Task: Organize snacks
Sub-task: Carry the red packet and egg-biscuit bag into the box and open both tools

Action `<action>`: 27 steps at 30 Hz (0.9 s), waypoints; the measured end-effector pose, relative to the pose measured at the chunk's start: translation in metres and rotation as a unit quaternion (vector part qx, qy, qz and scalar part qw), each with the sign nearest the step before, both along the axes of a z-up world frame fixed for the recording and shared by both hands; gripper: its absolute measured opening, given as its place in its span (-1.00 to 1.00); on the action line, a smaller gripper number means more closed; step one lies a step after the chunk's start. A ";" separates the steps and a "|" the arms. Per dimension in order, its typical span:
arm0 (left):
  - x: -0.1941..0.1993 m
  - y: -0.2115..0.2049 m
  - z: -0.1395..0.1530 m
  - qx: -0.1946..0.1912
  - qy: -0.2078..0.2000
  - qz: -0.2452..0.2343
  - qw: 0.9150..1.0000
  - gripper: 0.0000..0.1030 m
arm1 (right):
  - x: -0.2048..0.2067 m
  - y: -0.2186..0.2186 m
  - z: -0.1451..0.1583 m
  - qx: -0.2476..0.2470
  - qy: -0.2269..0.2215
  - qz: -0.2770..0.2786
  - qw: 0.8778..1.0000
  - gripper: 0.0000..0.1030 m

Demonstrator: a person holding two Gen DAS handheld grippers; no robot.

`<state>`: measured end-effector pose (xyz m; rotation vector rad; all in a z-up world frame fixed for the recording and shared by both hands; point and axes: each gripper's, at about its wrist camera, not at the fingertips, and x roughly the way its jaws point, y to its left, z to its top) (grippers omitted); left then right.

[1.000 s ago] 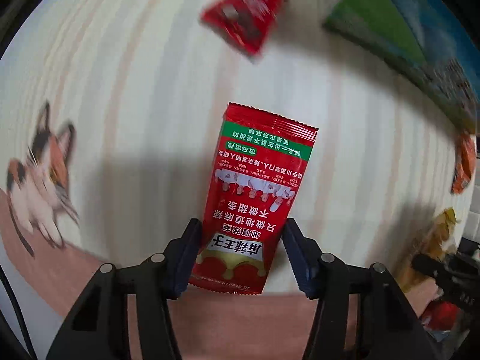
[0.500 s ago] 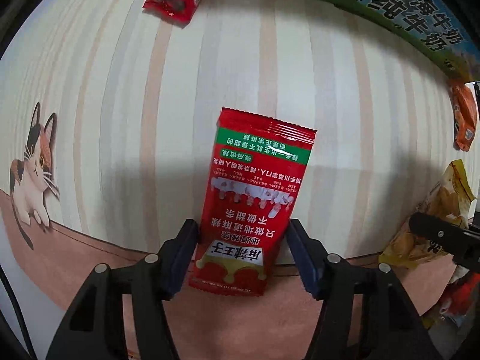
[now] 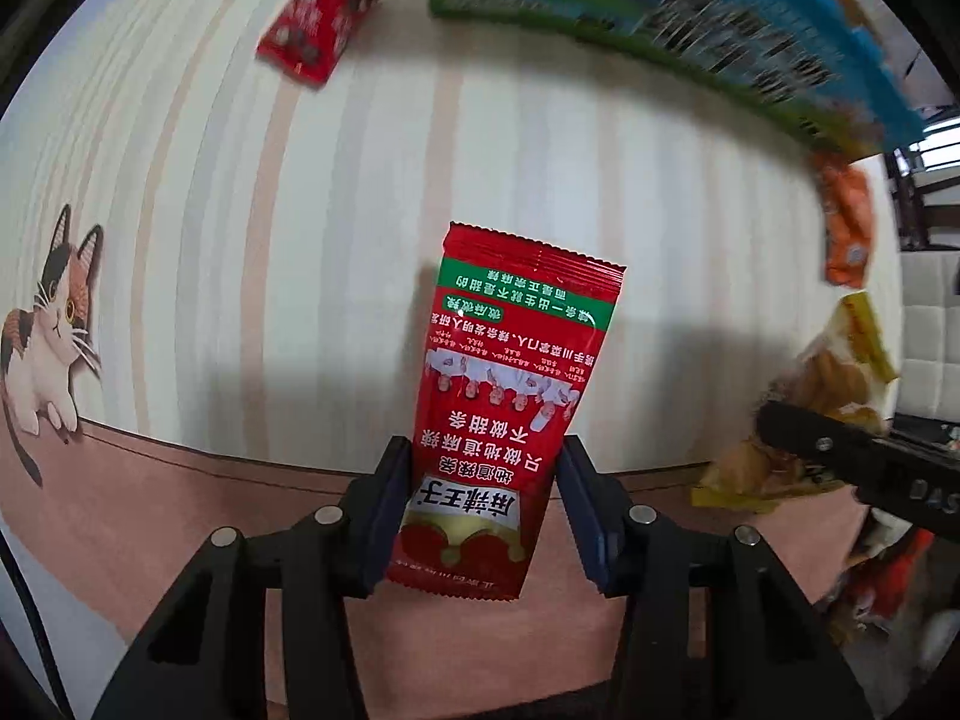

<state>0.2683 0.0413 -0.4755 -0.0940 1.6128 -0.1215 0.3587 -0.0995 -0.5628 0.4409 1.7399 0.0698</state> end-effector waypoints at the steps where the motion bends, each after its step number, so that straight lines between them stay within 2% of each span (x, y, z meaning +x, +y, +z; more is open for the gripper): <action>1: 0.001 -0.003 0.010 -0.009 -0.008 -0.003 1.000 -0.10 | 0.001 -0.002 0.004 0.003 -0.004 -0.002 1.000 -0.17; 6: 0.016 -0.017 0.067 -0.046 -0.049 0.000 0.998 -0.10 | 0.012 -0.022 0.033 0.023 -0.025 -0.010 0.999 -0.18; 12: 0.082 -0.006 0.130 -0.081 -0.105 -0.007 0.991 -0.10 | 0.028 -0.051 0.080 0.041 -0.064 -0.019 0.997 -0.18; 16: 0.129 -0.015 0.162 -0.073 -0.140 -0.016 0.987 -0.10 | 0.058 -0.072 0.121 0.043 -0.100 -0.023 0.994 -0.18; 19: 0.154 -0.026 0.175 -0.056 -0.156 -0.022 0.986 -0.10 | 0.091 -0.087 0.149 0.029 -0.129 -0.024 0.991 -0.18; 22: 0.192 -0.037 0.174 -0.028 -0.163 -0.027 0.986 -0.10 | 0.127 -0.102 0.169 0.008 -0.154 -0.030 0.988 -0.18; 27: 0.244 -0.040 0.148 0.035 -0.141 -0.030 0.989 -0.10 | 0.209 -0.125 0.175 -0.027 -0.165 -0.034 0.985 -0.17</action>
